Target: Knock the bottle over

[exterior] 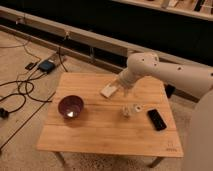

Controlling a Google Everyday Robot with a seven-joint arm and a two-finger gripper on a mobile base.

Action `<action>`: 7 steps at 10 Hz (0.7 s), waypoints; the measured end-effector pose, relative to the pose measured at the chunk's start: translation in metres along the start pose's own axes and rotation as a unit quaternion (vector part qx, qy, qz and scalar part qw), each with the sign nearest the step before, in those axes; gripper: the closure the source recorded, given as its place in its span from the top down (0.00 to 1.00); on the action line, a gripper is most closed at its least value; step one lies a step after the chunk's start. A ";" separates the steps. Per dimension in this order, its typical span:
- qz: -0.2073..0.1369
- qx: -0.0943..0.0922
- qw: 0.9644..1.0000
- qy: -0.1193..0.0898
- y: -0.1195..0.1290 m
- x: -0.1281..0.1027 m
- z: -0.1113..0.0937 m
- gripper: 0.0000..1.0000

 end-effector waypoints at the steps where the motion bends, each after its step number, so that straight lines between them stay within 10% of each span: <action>1: -0.005 0.004 1.000 -0.003 -0.002 0.002 -0.004 0.65; 7: -0.007 0.021 1.000 -0.008 -0.022 0.010 -0.012 0.65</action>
